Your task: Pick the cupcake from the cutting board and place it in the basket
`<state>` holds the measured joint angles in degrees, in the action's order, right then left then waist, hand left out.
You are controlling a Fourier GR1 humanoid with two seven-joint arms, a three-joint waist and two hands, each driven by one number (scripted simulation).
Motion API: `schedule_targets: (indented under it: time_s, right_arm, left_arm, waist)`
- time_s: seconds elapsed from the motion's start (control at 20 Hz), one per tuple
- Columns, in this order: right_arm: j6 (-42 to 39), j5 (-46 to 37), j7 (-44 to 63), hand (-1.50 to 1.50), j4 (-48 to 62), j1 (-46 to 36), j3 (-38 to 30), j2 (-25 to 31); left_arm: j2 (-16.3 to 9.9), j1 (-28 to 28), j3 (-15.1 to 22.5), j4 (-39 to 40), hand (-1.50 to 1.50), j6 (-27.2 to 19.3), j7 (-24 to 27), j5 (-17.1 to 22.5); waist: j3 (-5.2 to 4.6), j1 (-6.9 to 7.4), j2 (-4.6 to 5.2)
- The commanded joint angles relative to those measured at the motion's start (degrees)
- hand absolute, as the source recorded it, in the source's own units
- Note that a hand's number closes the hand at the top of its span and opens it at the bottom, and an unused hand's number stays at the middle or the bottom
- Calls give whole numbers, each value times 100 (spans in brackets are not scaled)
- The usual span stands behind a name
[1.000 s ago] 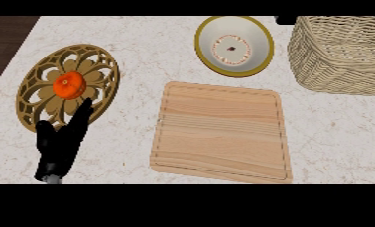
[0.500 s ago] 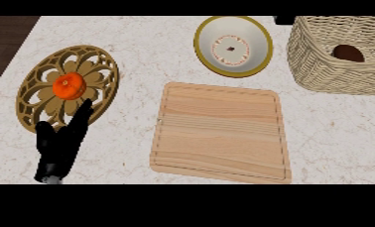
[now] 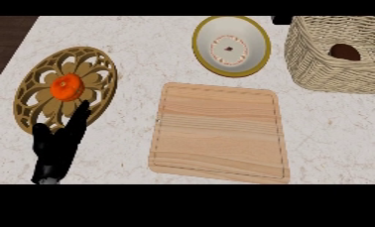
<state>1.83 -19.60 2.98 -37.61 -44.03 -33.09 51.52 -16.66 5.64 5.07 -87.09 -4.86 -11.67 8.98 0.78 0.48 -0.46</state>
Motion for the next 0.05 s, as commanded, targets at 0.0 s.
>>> schedule_targets:
  time_s: [0.0]
  right_arm:
    - [-304, 294, -357, -150, 395, 398, -445, 497]
  left_arm:
    - [-13, 319, -30, 563, 0, 116, -247, 83]
  waist:
    - [-67, -74, 79]
